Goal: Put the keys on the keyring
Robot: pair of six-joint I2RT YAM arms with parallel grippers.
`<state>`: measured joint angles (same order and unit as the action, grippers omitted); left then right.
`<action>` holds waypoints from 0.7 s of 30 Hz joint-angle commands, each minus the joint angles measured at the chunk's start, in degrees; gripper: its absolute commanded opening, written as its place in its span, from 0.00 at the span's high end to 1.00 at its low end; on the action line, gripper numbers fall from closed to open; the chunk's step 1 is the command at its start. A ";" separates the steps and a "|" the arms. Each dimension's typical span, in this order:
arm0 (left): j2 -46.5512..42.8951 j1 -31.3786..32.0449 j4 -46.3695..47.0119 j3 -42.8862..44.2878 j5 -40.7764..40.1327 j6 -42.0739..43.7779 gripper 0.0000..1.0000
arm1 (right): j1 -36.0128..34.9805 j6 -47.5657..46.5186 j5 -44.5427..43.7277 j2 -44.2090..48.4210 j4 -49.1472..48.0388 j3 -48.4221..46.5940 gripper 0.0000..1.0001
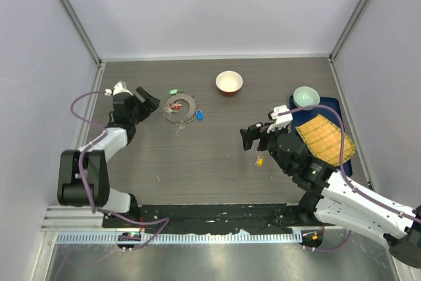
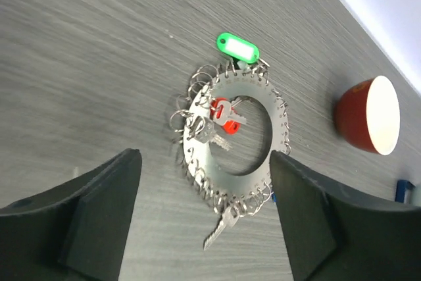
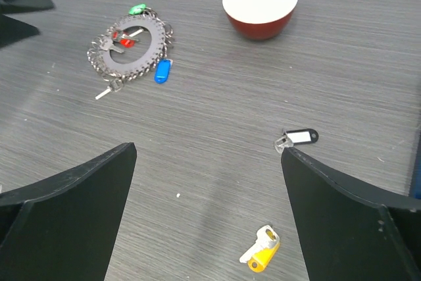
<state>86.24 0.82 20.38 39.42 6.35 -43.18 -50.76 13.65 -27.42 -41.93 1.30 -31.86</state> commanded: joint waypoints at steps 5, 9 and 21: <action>-22.23 0.15 -31.70 7.59 -14.86 10.21 0.00 | 0.31 3.40 -6.58 0.18 9.41 -7.07 0.00; -31.72 0.15 -41.90 10.15 -16.81 11.52 0.00 | 0.31 3.75 -11.59 0.80 14.33 -9.97 0.00; -66.71 1.02 -52.71 2.42 -16.44 23.49 0.00 | 0.49 5.07 -23.99 4.57 25.59 -15.86 0.00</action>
<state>27.83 0.91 -26.81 42.54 -7.97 -25.02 -50.50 17.10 -44.95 -38.83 23.03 -43.79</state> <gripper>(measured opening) 0.996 0.996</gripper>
